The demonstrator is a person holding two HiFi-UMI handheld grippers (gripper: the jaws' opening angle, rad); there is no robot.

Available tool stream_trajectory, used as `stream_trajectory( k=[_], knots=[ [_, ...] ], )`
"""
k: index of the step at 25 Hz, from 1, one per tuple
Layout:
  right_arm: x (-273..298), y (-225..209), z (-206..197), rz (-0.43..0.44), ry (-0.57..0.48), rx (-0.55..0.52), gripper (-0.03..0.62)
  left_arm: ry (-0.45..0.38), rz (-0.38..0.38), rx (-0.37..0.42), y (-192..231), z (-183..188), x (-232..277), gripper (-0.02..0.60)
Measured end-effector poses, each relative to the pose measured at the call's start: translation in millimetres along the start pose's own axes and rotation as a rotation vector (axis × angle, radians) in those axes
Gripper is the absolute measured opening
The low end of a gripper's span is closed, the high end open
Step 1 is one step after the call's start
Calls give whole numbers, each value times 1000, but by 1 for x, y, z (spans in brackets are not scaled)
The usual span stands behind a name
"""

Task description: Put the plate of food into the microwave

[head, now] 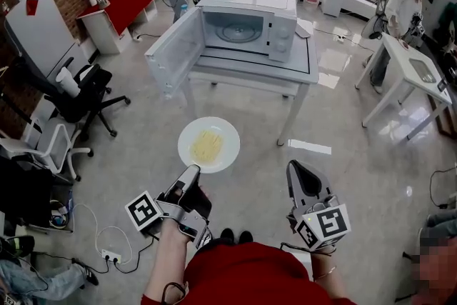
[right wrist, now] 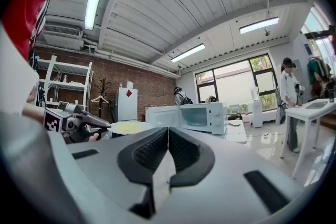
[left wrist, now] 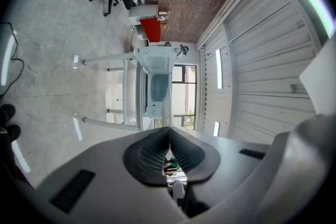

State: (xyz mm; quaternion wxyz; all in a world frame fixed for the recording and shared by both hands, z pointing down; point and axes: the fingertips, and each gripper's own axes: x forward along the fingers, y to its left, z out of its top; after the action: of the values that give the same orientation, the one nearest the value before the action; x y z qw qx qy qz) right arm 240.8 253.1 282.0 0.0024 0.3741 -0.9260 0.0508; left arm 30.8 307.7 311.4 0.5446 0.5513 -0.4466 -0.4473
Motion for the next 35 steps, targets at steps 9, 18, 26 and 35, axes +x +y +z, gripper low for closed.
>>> stream_trajectory(
  k=[9, 18, 26, 35],
  knots=[
    [23, -30, 18, -8, -8, -36, 15, -17, -30, 51, -23, 16, 49, 15],
    [117, -64, 21, -5, 12, -30, 15, 18, -37, 41, -22, 60, 134, 15],
    [244, -103, 38, -28, 26, -30, 15, 89, -34, 32, -19, 121, 240, 15],
    [320, -133, 44, -58, 53, -44, 15, 143, -42, -14, -16, 154, 319, 15]
  ],
)
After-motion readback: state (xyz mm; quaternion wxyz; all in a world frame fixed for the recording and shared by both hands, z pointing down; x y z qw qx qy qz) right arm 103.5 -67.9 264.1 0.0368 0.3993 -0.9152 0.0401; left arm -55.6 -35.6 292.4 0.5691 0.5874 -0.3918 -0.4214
